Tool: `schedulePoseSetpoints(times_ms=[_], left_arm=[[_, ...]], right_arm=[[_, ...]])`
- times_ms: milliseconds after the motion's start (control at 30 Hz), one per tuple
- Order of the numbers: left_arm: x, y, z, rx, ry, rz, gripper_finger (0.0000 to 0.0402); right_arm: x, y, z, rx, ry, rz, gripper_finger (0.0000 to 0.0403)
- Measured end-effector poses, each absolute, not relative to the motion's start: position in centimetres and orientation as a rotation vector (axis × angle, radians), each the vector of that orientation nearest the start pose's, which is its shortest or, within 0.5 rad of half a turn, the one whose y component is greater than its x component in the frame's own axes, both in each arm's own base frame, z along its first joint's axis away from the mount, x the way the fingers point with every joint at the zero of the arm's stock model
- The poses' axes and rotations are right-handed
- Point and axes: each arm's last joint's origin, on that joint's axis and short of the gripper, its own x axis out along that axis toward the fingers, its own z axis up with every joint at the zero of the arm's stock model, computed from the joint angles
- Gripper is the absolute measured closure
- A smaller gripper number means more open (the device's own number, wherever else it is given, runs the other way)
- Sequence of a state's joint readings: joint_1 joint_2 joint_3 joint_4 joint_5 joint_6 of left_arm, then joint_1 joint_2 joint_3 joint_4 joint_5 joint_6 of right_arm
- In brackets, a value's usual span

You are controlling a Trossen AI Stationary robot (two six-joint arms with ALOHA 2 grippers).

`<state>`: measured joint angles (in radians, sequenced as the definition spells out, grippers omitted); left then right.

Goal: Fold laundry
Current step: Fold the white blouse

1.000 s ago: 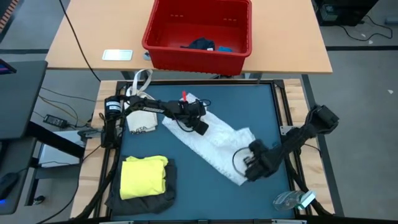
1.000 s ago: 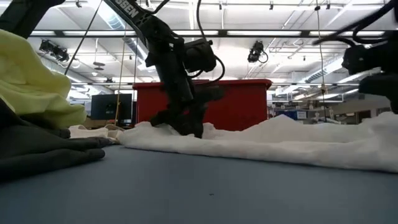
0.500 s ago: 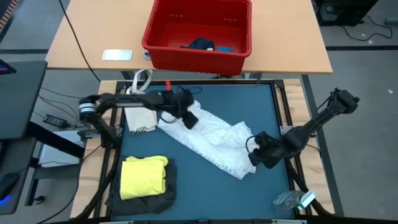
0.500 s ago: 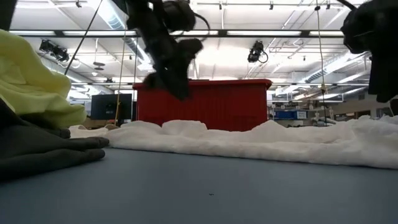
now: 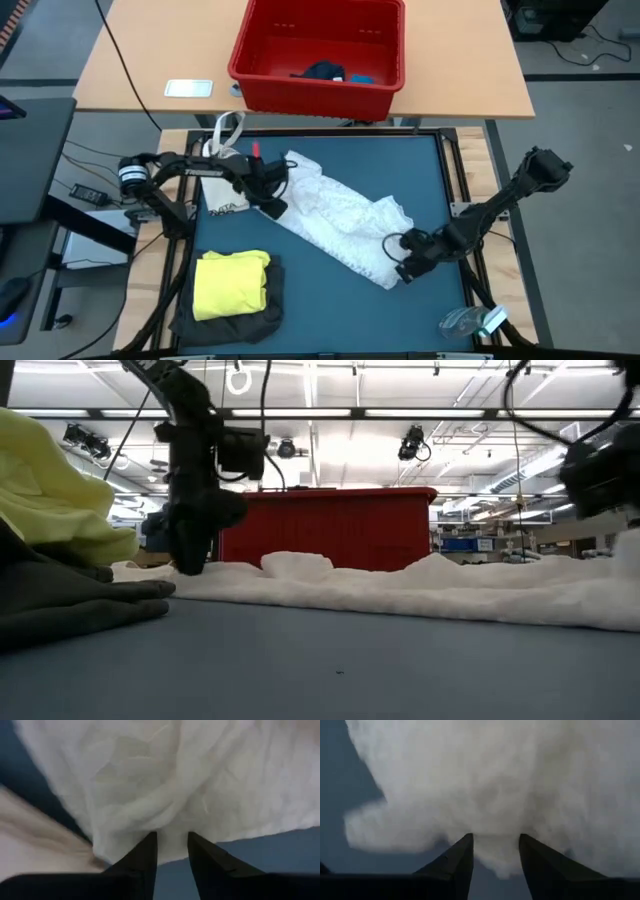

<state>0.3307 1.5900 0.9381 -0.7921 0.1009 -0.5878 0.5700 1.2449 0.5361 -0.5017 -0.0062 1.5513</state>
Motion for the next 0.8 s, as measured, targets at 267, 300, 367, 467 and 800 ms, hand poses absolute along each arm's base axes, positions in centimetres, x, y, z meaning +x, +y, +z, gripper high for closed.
schedulePoseSetpoints(times_ms=[267, 300, 367, 467, 800], left_arm=[[27.2, 3.3, 16.7, -1.005, 1.313, 0.275, 0.0287], [27.9, 2.6, 17.1, -0.999, 1.273, 0.234, 0.0287], [29.1, 1.5, 18.3, -0.97, 1.22, 0.167, 0.0287], [29.9, 1.2, 20.1, -0.893, 1.217, 0.113, 0.0287], [30.6, 5.3, 24.9, -0.631, 1.136, 0.255, 0.0287]], right_arm=[[13.5, 10.5, 19.7, 0.894, 1.353, -0.695, 0.024], [13.5, 10.3, 20.4, 0.877, 1.317, -0.688, 0.024], [14.1, 9.9, 21.9, 0.884, 1.195, -0.635, 0.024], [15.4, 9.2, 23.2, 0.919, 1.007, -0.565, 0.0241], [19.5, 8.4, 18.8, 0.924, 1.06, -0.592, 0.0241]])
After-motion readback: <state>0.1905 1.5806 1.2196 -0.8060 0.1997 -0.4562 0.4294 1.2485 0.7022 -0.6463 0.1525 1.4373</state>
